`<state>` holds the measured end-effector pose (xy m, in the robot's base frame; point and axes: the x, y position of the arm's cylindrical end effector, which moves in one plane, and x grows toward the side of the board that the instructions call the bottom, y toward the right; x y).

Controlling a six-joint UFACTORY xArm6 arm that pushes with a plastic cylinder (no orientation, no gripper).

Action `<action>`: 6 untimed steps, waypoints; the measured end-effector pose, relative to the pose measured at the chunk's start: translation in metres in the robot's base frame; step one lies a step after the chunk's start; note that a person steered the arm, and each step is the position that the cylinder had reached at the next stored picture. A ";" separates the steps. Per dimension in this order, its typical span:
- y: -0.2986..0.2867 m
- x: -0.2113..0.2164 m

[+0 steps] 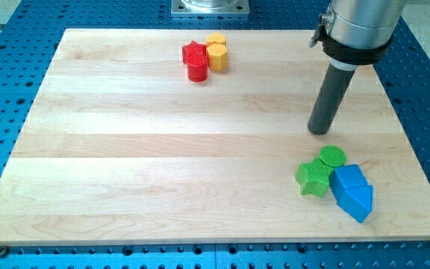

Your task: Place the arm at the bottom right corner

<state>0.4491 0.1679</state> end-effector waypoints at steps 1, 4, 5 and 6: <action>0.007 0.000; 0.131 0.150; 0.108 0.169; 0.072 0.170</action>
